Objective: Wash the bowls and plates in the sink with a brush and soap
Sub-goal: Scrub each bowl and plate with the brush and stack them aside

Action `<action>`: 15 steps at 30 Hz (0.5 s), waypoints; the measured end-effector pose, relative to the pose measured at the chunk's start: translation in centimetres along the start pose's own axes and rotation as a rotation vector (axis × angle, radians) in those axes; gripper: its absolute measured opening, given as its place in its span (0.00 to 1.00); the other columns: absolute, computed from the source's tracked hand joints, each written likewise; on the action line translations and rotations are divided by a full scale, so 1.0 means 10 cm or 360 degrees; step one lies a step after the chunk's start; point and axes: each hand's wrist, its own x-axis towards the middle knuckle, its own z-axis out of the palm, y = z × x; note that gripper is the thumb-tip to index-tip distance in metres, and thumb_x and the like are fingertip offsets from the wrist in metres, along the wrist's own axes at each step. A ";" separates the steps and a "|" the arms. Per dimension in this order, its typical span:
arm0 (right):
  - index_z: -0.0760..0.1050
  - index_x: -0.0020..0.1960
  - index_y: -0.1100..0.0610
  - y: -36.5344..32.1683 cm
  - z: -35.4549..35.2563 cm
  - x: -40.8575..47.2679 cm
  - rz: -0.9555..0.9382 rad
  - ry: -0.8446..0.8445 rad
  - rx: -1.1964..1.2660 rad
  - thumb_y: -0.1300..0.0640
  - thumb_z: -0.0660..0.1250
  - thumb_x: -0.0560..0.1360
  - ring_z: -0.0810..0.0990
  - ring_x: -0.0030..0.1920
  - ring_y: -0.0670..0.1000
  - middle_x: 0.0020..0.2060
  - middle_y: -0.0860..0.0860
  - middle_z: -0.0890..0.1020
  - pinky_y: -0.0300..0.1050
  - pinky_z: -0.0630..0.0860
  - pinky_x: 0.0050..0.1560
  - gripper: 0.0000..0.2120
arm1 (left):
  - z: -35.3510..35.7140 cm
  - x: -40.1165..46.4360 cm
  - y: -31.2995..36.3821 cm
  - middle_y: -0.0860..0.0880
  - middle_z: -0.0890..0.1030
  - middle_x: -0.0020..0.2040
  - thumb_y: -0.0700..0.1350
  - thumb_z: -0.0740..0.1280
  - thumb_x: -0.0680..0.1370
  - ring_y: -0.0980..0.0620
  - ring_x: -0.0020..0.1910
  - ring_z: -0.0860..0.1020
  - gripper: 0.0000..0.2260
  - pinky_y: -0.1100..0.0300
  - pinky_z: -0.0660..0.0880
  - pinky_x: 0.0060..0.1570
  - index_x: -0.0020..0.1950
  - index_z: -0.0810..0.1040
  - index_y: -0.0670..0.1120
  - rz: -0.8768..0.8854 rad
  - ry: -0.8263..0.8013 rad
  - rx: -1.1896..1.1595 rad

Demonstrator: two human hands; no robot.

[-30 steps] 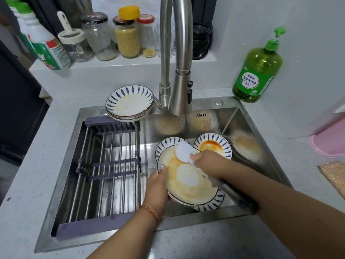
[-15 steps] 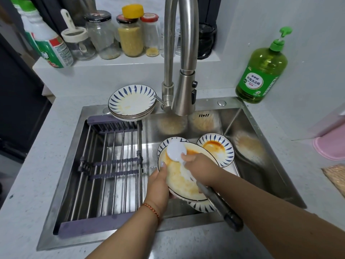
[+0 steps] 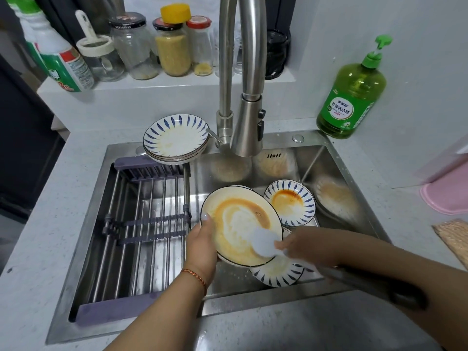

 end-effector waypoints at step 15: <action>0.70 0.70 0.55 -0.38 0.14 0.34 -0.0301 0.0126 0.0404 0.59 0.55 0.80 0.74 0.63 0.59 0.63 0.59 0.76 0.27 0.71 0.38 0.19 | 0.05 -0.03 -0.17 0.39 0.84 0.49 0.56 0.58 0.81 0.39 0.49 0.82 0.19 0.43 0.78 0.52 0.52 0.82 0.43 -0.0086 -0.0078 0.0093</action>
